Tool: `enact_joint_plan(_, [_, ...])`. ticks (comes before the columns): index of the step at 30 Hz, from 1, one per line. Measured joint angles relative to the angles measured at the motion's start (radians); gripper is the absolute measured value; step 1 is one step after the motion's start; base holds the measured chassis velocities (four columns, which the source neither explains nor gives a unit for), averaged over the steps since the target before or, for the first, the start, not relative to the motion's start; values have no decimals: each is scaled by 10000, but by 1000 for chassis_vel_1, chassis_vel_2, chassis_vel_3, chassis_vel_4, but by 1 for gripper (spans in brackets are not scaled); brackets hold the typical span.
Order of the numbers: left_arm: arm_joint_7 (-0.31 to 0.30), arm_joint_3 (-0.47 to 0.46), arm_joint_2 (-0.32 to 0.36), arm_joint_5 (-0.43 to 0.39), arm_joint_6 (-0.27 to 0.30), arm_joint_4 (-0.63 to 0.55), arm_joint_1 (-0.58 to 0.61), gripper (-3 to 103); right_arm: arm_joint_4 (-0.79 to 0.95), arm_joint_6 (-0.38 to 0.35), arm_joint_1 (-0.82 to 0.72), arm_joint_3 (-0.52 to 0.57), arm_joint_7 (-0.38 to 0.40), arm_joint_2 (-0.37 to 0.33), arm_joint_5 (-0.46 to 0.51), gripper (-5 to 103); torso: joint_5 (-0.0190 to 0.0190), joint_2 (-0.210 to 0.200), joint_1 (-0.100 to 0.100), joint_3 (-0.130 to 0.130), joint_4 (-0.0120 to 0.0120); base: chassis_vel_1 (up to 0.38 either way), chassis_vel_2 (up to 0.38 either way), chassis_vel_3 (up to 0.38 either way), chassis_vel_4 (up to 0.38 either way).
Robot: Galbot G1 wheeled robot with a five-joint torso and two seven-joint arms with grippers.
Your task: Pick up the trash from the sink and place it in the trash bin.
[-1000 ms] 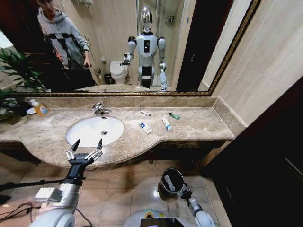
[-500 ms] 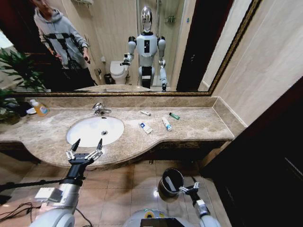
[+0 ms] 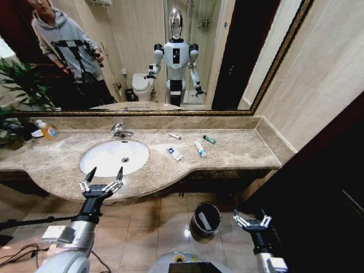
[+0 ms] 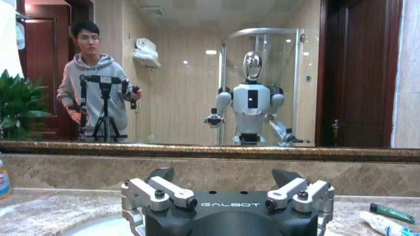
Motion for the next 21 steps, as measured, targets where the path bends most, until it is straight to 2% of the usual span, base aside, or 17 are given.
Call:
enact_joint_plan(1, [0,0,0,0,0,0,0,100,0,0,0,0,0,0,0,100,0,0,0,0,0,0,0,0,0])
enact_joint_plan(4, [0,0,0,0,0,-1,0,100,1410,-983,252,-283,-148,-496,651,100,1,0,0,0,0,0,0,0,0])
enact_joint_plan(5, [0,0,0,0,0,-1,0,100,1410,-983,252,-283,-148,-496,651,100,1,0,0,0,0,0,0,0,0])
enact_joint_plan(7, [0,0,0,0,0,0,0,100,1991,-1828,810,-395,-150,-1158,1253,100,0,0,0,1,0,0,0,0,0])
enact_joint_plan(9, [0,0,2,0,0,-1,0,100,2062,-2019,1008,-405,-161,-1365,1427,100,2,-1,0,1,0,0,0,0,0])
enact_joint_plan(10, [1,0,0,0,0,0,0,100,2186,-2496,1521,-404,-209,-1971,1984,100,3,-1,1,1,2,0,0,0,0])
enact_joint_plan(12, [0,0,0,0,0,0,0,100,2275,-2993,2114,-409,-262,-2713,2822,100,3,-1,1,1,2,0,0,0,0])
enact_joint_plan(13, [0,0,0,0,0,0,0,100,2275,-2993,2114,-409,-262,-2713,2822,100,3,-1,1,1,2,0,0,0,0])
enact_joint_plan(16, [0,0,0,0,0,0,0,100,2174,-3398,2996,-425,-442,-3646,3791,100,3,-3,2,2,4,0,0,0,0])
enact_joint_plan(21, [0,0,0,0,0,-1,0,100,1636,-3711,4038,-868,-512,-4095,4102,100,3,-3,2,2,1,0,0,0,0])
